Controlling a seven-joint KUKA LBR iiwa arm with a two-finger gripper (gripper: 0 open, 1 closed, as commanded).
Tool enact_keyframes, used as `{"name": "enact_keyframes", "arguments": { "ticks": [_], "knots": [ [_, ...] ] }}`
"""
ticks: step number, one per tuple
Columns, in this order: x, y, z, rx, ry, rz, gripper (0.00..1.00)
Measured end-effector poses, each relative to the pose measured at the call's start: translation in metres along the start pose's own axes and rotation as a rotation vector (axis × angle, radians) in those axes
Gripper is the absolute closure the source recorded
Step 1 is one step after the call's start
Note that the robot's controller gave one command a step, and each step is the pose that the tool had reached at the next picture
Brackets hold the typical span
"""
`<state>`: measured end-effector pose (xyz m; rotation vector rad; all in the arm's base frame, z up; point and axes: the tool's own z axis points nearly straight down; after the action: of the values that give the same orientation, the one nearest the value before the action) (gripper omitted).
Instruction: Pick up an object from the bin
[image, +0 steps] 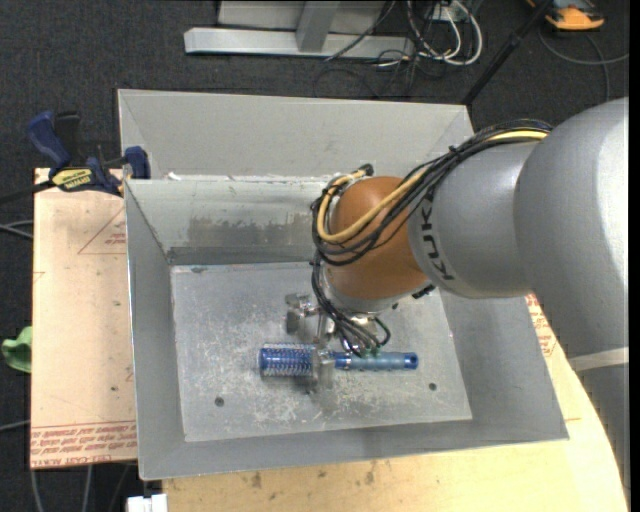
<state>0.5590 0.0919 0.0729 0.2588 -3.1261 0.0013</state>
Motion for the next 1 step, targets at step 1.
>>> {"name": "enact_keyframes", "arguments": {
  "ticks": [1],
  "knots": [
    [-0.0011,0.0021,-0.0028,-0.002,-0.004,-0.001,1.00]
  ]
}}
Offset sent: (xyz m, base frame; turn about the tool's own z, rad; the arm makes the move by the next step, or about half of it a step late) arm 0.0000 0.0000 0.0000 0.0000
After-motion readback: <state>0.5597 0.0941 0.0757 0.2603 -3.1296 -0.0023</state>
